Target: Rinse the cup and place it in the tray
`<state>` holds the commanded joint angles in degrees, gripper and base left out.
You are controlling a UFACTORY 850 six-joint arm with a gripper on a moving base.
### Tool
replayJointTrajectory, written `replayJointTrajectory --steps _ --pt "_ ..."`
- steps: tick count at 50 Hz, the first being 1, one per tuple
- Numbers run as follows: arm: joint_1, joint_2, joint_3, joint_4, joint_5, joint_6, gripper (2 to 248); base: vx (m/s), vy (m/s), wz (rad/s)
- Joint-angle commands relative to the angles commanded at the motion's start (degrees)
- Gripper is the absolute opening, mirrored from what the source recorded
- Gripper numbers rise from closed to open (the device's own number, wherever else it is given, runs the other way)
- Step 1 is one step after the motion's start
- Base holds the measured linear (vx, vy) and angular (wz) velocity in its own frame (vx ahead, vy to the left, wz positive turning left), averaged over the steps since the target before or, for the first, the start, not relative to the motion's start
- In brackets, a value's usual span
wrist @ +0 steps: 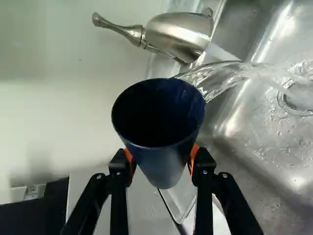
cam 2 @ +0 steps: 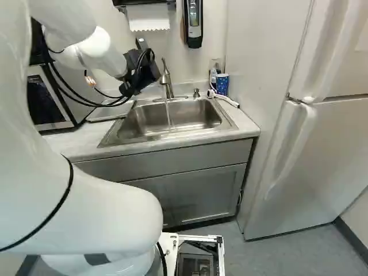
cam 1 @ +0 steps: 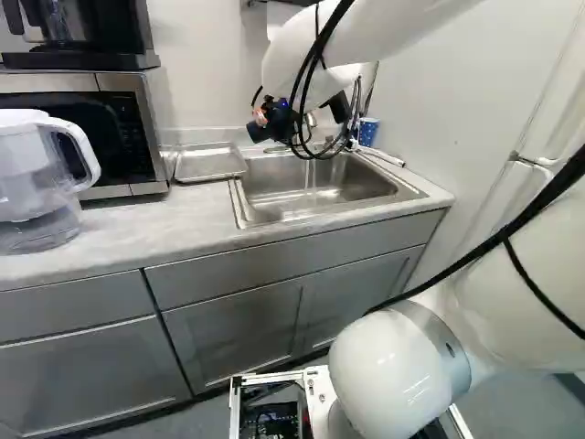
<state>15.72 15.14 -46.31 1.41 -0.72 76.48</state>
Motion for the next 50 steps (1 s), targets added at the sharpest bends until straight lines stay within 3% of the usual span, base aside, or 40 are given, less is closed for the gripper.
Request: replayJointTrajectory --steps 50 --pt "0.0 0.0 0.0 0.0 0.0 30.1 123 0.000 0.000 0.000"
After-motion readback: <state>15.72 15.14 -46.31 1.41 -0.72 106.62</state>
